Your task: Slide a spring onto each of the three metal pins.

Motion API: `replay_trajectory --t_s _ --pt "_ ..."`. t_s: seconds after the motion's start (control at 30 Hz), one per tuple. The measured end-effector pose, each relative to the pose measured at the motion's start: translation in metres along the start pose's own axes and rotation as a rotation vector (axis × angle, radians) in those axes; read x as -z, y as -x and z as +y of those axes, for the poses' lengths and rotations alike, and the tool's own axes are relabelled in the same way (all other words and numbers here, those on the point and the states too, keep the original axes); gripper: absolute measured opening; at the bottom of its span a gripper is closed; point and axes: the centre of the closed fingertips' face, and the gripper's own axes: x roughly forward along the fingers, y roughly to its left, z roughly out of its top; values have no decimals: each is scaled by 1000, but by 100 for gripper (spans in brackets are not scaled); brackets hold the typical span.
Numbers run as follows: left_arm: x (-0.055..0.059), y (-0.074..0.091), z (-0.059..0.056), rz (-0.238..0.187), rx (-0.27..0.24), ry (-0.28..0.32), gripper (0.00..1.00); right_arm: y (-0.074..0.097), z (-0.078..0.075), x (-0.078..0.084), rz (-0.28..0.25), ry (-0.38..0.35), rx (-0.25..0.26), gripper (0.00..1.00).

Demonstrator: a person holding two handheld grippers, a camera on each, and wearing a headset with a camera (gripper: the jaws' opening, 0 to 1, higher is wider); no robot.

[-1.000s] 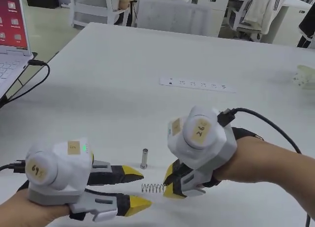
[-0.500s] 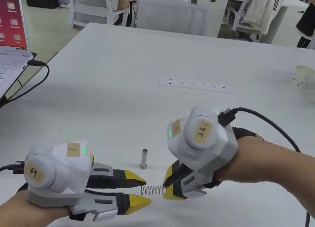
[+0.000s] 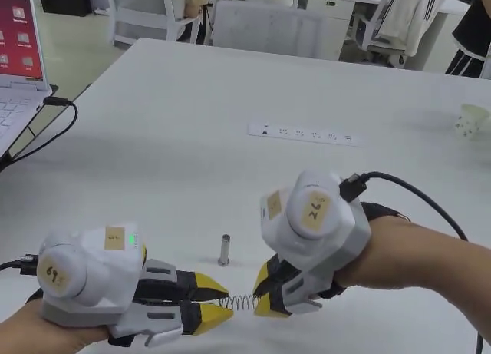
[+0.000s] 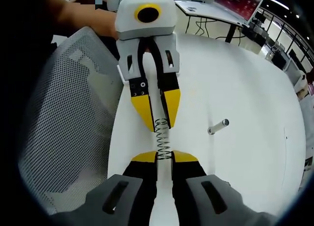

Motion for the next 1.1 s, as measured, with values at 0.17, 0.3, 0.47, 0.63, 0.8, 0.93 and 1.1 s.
replay_trajectory --t_s 0.17,0.3,0.47,0.63,0.8,0.93,1.1 --pt "-1 0 -1 0 2 -5 3 1 0 0 2 2 2 8" --pt "-2 0 -2 -6 7 8 2 1 1 0 -2 6 3 8" --pt "-1 0 -4 -3 19 19 2 1 2 0 -2 11 2 8" --pt "-2 0 -7 -8 32 28 1 1 3 1 -2 7 -4 8" --pt "-2 1 -8 -12 37 33 1 0 3 1 -2 4 -6 8" --pt "-3 1 -8 -14 39 33 1 0 3 1 -2 -1 -8 8" --pt "-5 2 -8 -22 44 40 1 -1 3 2 -3 -11 -14 8"
